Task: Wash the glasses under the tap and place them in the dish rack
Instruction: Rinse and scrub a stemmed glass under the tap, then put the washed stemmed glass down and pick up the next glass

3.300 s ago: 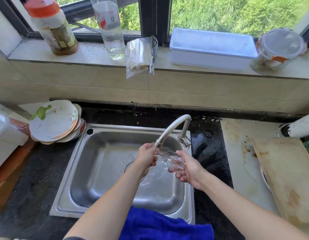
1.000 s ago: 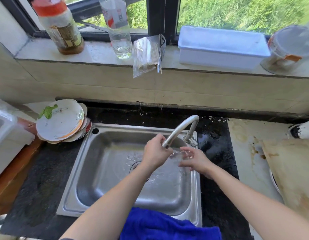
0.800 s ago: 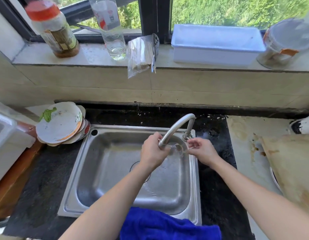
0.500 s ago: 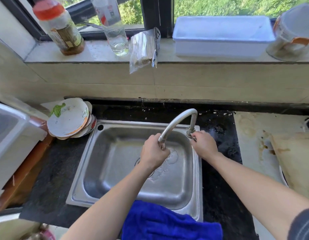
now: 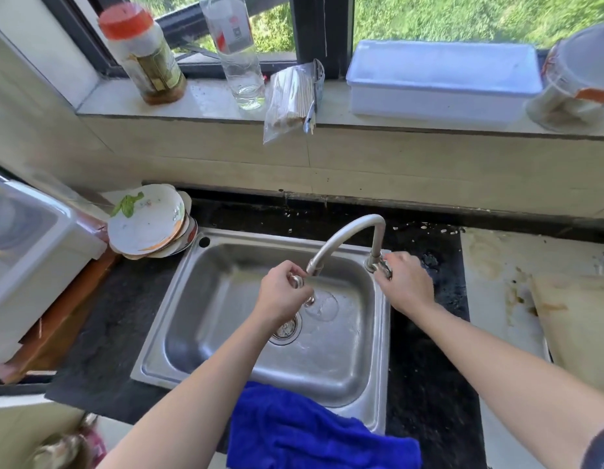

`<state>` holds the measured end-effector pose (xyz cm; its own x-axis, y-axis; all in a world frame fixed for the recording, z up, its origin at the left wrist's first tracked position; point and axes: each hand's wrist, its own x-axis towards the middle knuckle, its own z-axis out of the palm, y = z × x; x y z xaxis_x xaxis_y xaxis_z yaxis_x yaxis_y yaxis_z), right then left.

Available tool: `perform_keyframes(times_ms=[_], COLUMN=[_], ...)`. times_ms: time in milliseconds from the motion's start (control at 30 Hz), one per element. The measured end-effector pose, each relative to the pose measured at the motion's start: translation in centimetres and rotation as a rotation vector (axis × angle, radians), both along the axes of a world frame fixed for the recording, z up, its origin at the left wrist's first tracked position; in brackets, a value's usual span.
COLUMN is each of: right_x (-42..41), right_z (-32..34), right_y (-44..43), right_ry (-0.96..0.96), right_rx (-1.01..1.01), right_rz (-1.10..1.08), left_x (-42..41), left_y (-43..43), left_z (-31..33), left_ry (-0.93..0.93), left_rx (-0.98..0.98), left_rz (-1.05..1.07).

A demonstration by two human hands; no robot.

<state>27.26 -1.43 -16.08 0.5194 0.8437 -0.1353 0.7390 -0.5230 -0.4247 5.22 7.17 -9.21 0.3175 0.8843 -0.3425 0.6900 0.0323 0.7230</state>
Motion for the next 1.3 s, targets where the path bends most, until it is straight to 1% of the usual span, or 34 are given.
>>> perform_keyframes(times_ms=[67,100,167,233,300,333,400,467,533,567,600,667,733,800,867,900,967,1033,1167,1300], right_x=[-1.8,-3.0,-5.4,-7.5,-9.4,-10.3,-12.0,-13.1,-13.7,-13.9,-14.0,-14.4,-14.6,-14.9,-14.9,-14.7,-14.2,-13.3,-10.9,-10.3], right_z=[0.8,1.2,1.9,2.4,2.9,3.2,3.6,4.0,3.9,3.7,3.4,2.7,2.1,2.0,2.4,2.9,4.2,5.5,7.9,11.5], right_y=[-0.9,-1.3,-1.7,-1.4,-0.7,-0.3,0.2,0.4,0.2,0.0,-0.4,-1.3,-2.7,-4.3,-6.4,-7.6,-10.1,-12.9,-20.1,-30.8], right_ry=[-0.074,-0.059,0.051,0.175,0.3,0.332,0.324,0.287,0.26,0.266,0.272,0.255,0.247,0.316,0.413,0.454,0.5,0.489,0.387,0.212], right_rx=[0.152,0.169,0.073,-0.069,-0.162,-0.175,-0.16,-0.148,-0.147,-0.129,-0.105,-0.083,-0.072,-0.041,0.052,0.129,0.279,0.4,0.584,0.608], right_rz=[0.095,0.18,0.335,0.414,0.422,0.407,0.345,0.282,0.216,0.17,0.111,-0.014,-0.121,-0.231,-0.378,-0.453,-0.594,-0.751,-1.029,-1.208], left_x=[-0.3,-0.4,-0.8,-1.1,-1.3,-1.5,-2.0,-2.8,-4.0,-4.6,-5.2,-6.3,-6.9,-6.6,-5.5,-4.6,-2.5,-0.1,5.0,9.2], left_y=[0.3,0.4,0.8,1.1,1.5,1.7,2.1,2.8,3.7,4.3,5.0,5.9,6.1,5.6,4.3,3.2,0.7,-2.5,-9.9,-19.5], left_z=[0.3,0.4,0.7,0.8,0.9,0.9,1.0,1.2,1.2,0.9,0.5,-0.5,-1.4,-1.8,-2.2,-2.3,-2.1,-1.3,1.1,3.5], left_ry=[-0.046,-0.068,-0.097,-0.096,-0.105,-0.117,-0.133,-0.167,-0.148,-0.089,0.007,0.244,0.427,0.55,0.623,0.641,0.645,0.61,0.5,0.359], left_rx=[-0.04,-0.06,-0.106,-0.138,-0.189,-0.214,-0.252,-0.331,-0.375,-0.335,-0.248,-0.046,0.084,0.162,0.21,0.244,0.388,0.548,0.758,0.852], left_rz=[0.013,0.014,-0.004,-0.069,-0.115,-0.133,-0.183,-0.213,-0.222,-0.238,-0.28,-0.428,-0.599,-0.754,-0.894,-0.968,-1.114,-1.233,-1.387,-1.522])
